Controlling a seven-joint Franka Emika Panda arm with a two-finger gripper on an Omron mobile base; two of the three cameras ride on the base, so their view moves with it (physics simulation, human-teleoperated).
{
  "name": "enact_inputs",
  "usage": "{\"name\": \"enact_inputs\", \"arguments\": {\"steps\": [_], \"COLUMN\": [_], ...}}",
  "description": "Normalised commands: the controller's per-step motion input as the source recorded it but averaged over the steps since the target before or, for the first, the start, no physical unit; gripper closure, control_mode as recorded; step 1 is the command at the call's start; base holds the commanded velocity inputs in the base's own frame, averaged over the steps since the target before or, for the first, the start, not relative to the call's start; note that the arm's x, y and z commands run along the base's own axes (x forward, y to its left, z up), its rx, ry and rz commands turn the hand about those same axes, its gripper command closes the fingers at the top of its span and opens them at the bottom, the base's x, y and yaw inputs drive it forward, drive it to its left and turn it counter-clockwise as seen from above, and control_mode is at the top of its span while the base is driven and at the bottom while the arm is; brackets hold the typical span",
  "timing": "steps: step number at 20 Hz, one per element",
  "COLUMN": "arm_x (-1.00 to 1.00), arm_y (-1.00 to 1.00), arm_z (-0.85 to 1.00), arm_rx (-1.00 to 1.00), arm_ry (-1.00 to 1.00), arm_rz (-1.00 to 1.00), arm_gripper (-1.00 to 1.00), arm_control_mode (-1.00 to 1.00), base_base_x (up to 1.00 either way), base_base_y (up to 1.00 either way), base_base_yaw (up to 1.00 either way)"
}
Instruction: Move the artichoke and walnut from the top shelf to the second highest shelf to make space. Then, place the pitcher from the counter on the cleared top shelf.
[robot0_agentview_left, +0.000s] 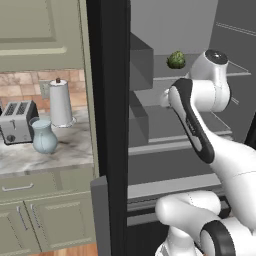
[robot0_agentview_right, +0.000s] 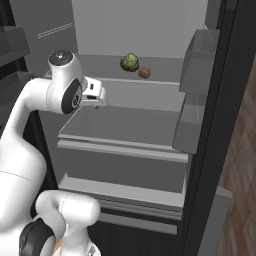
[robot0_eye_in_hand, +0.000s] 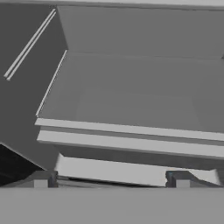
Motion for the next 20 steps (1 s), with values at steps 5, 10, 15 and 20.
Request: {"name": "enact_inputs", "arguments": {"steps": [5,10,15,20], "arm_x": [0.00,0.00,0.03,0.16], "arm_y": [-0.23,-0.30,-0.31,-0.23], "arm_z": [0.34,0.29,0.43,0.52], "arm_rx": [-0.02,0.00,0.00,0.00], "arm_ry": [-0.29,-0.20,-0.04,0.00], "arm_rz": [0.00,-0.05,-0.10,-0.11], "arm_gripper": [-1.00,-1.00,-1.00,-1.00], "arm_control_mode": [-1.00,-1.00,-1.00,-1.00], "base_base_x": [0.00,0.00,0.00,0.00], "base_base_y": [0.00,0.00,0.00,0.00], "base_base_yaw": [0.00,0.00,0.00,0.00]}}
